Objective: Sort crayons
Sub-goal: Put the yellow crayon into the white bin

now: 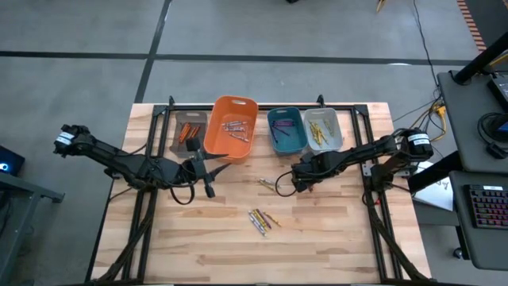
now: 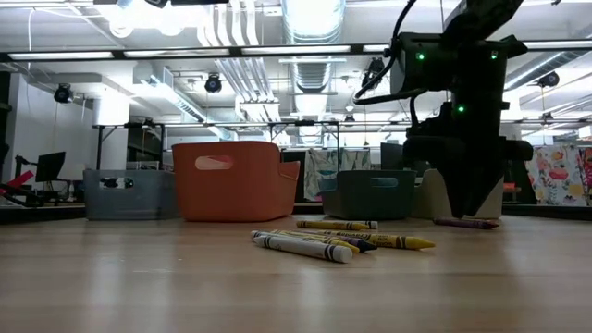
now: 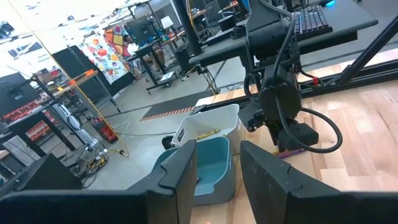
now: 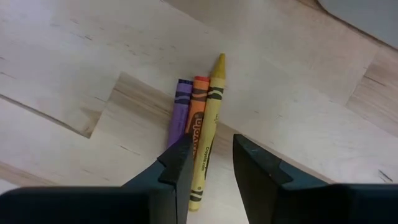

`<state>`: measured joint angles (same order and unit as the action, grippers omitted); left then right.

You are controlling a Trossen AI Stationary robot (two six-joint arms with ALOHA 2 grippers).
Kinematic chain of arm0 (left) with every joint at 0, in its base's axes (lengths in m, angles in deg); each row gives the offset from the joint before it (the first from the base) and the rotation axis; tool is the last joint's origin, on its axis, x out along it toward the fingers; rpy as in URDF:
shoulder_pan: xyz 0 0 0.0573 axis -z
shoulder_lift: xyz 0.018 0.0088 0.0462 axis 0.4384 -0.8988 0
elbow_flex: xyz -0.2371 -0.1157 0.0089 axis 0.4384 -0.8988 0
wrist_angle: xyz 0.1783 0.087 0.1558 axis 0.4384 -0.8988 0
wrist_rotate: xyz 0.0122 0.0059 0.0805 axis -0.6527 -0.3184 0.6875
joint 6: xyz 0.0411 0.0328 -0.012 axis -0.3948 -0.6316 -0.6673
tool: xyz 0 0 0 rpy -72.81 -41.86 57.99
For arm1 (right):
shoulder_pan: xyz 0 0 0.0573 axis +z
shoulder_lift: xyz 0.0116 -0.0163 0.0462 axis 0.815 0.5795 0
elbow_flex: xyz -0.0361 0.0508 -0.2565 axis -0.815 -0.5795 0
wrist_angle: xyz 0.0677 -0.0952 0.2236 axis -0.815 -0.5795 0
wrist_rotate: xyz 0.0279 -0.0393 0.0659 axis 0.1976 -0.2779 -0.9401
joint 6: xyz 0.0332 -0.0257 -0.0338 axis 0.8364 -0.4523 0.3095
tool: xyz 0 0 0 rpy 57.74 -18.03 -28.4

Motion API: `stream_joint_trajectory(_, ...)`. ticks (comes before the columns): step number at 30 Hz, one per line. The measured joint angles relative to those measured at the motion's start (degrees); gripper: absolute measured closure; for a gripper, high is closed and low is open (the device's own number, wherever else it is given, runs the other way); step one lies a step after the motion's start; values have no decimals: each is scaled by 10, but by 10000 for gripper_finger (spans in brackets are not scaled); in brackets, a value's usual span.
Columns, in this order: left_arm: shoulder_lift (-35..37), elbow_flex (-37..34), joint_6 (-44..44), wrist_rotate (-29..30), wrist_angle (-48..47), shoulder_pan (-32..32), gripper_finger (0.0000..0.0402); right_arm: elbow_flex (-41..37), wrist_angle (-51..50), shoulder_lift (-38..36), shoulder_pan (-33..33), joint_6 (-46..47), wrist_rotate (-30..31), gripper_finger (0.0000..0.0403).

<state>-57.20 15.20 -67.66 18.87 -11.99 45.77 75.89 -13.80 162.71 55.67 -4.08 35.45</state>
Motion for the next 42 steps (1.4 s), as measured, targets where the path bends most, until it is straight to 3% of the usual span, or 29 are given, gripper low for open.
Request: stream_joint_trajectory(42,0,0,2,0,0,0,294,-1,-4,6,-2,-8,19,298)
